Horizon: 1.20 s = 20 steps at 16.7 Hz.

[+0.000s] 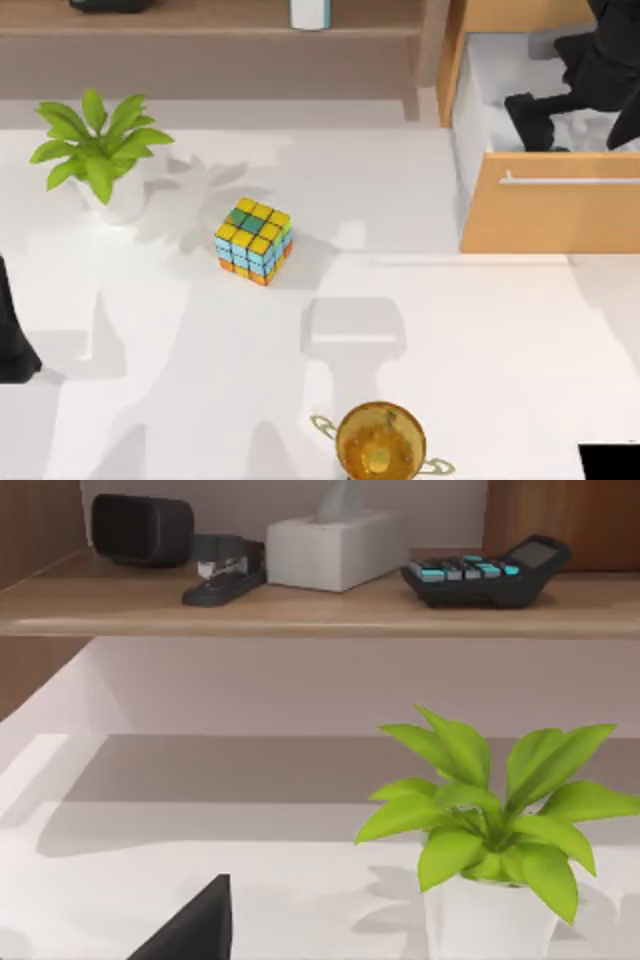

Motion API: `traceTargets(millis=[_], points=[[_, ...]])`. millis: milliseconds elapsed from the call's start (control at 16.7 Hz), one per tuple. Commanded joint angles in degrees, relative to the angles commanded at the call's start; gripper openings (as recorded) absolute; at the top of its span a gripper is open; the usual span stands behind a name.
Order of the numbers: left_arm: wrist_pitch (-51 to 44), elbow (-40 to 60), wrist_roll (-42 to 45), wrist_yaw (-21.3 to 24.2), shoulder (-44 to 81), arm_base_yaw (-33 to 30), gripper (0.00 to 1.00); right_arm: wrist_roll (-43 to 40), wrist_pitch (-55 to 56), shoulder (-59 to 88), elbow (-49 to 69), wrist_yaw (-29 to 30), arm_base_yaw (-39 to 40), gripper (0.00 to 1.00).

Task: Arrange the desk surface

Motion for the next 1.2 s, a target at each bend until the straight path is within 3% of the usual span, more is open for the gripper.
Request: traceTargets(millis=[1020, 1200], points=[[0.0, 0.0, 0.0, 0.0, 0.0, 0.0, 1.00, 0.1, 5.5, 1.6, -4.0, 0.0, 0.0, 1.00], [0.0, 0.0, 0.0, 0.0, 0.0, 0.0, 1.00, 0.1, 5.5, 1.6, -4.0, 0.0, 0.0, 0.77]])
